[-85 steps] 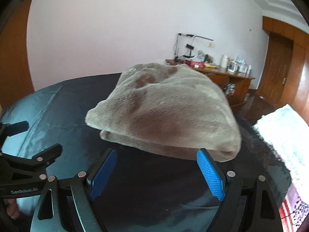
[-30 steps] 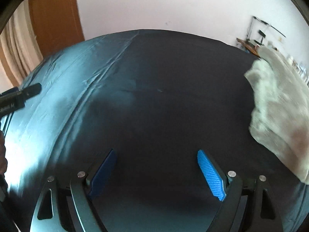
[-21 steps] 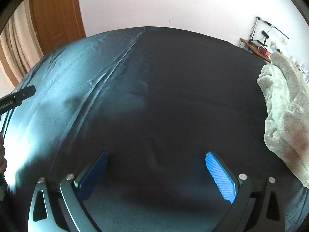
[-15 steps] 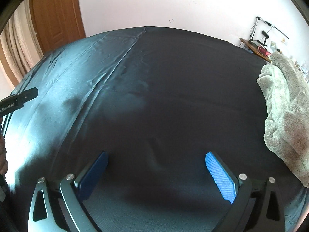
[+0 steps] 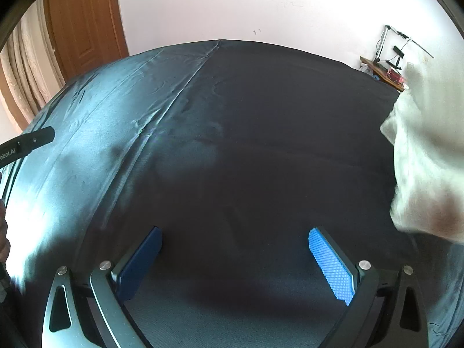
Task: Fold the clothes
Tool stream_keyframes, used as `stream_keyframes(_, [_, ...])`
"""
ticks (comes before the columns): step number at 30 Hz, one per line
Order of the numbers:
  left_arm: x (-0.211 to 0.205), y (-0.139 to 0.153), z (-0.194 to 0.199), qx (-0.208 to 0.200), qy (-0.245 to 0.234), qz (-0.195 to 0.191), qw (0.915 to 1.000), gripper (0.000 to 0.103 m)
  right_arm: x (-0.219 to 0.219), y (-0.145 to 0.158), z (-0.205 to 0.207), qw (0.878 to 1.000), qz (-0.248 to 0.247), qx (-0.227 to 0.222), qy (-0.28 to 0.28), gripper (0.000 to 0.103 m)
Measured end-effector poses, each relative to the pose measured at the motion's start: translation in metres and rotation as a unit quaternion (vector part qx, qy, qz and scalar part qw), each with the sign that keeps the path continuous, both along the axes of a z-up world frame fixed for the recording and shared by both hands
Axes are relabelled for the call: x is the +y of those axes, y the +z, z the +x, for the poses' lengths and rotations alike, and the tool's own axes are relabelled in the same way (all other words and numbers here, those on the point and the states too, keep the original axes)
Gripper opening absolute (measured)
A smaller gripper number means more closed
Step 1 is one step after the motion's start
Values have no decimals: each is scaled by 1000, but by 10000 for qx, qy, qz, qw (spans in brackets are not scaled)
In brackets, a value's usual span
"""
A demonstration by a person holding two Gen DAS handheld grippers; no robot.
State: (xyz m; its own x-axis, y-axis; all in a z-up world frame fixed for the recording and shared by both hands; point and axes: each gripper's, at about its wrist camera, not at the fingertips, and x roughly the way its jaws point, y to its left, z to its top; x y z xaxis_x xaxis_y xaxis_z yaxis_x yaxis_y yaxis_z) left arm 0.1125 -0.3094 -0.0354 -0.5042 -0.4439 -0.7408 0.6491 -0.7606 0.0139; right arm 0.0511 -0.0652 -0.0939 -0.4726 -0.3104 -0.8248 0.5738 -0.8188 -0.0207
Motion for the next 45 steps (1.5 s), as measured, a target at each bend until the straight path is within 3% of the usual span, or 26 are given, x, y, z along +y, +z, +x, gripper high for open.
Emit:
stream_keyframes(31, [-2,8,7,240,17,-113,9996,103,-6,0,-9,10000,13,0,-11,103])
stream_keyframes(37, [-6,2,-1,38,108,-30,9999,103,-10,0,-15,10000,13,-1,-12,103])
stream_keyframes(45, [13,26,-7,53,-63,-256,9996,103,-16,0,-24,10000,15,-1,-16,103])
